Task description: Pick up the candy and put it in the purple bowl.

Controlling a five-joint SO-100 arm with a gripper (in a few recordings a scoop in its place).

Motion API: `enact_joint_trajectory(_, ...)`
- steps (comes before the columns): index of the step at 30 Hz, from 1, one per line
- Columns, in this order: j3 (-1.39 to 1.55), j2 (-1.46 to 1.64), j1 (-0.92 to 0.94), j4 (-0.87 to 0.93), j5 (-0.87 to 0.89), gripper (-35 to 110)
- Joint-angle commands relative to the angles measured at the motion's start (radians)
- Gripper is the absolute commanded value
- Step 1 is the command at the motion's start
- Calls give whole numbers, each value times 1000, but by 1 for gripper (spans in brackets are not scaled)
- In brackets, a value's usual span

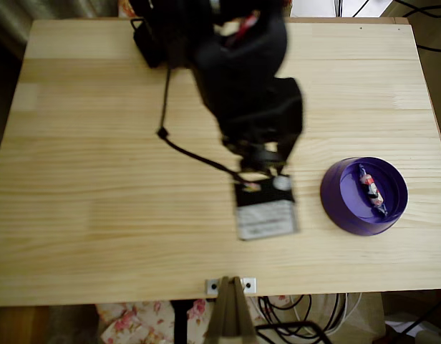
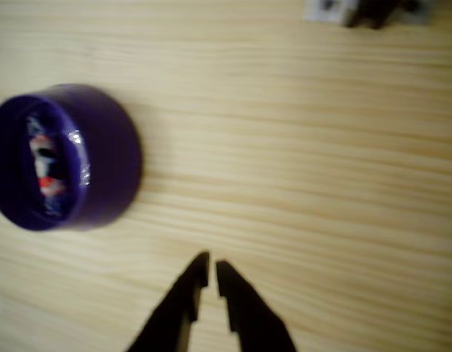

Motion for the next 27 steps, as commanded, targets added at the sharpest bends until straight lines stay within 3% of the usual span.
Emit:
enact_joint_trajectory(1,75,207,83,-23,-34,0)
enact_joint_trajectory(17,611,727,558,-57,-255,0)
enact_joint_trajectory(27,925,1218,664,31,-313,-1)
